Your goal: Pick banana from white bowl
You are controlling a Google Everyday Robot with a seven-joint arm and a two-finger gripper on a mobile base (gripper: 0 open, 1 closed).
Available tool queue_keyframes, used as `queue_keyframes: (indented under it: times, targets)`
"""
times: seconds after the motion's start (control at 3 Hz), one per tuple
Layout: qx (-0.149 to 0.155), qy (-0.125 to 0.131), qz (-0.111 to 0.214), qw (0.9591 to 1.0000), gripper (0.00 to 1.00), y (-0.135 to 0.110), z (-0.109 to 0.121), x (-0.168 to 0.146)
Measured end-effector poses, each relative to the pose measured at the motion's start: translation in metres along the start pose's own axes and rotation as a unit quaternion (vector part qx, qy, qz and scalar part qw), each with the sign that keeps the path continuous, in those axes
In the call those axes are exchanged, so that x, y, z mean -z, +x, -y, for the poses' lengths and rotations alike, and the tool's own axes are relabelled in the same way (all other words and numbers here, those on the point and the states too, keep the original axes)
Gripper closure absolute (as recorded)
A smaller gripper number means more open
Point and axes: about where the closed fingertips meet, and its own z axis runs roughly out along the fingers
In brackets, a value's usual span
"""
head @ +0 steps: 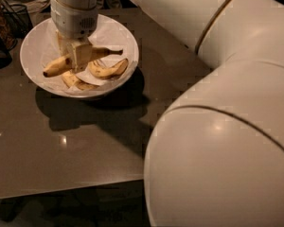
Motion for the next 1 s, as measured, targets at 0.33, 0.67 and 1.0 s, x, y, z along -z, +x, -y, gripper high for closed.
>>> queue_keyframes:
  times: [0.33, 0.67, 1.0]
  targets:
    - [-0.015, -0.007, 0.004, 0.9999, 1.00, -0.028, -0.035, 0.003]
    - [-0.015, -0.007, 0.004, 0.9999, 1.00, -0.028, -0.035, 0.003]
    - [-0.011, -0.019, 0.011, 0.9997, 1.00, -0.043, -0.054, 0.004]
